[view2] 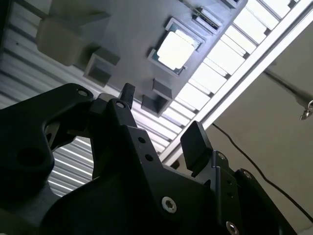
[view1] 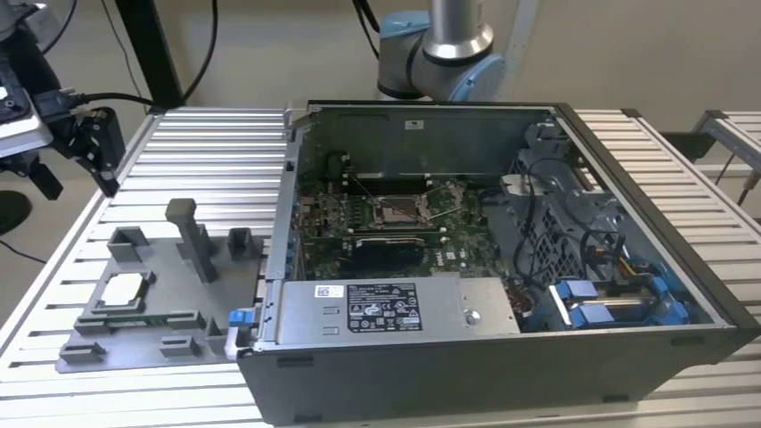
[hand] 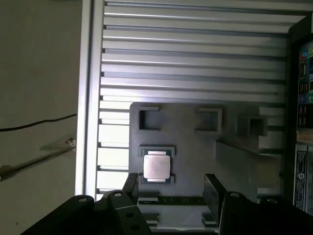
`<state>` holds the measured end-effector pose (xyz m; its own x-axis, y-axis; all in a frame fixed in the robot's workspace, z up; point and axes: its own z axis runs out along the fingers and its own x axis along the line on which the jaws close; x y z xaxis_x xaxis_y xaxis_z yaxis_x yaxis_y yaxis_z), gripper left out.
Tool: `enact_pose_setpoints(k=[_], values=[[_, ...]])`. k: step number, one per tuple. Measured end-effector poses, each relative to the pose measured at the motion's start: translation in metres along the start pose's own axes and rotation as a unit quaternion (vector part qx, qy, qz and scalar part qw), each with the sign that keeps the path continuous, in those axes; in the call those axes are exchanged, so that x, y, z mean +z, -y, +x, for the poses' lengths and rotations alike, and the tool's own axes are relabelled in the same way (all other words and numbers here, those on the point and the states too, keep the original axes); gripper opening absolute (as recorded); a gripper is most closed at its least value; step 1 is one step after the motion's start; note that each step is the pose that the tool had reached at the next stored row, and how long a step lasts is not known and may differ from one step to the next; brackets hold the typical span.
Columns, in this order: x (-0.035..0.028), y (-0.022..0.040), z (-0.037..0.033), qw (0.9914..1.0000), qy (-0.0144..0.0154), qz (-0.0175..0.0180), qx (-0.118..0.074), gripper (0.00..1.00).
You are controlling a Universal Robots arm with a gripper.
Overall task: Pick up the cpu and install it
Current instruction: 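Pick up the cpu and move it towards the insertion slot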
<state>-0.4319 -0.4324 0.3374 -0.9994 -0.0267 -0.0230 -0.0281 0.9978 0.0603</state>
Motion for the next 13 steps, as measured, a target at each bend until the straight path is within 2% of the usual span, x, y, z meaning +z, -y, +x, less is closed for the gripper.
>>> enact_pose_setpoints(k=[13], values=[[0.0182, 0.0011, 0.0023, 1.0, 0.0, -0.0002, 0.0, 1.0]])
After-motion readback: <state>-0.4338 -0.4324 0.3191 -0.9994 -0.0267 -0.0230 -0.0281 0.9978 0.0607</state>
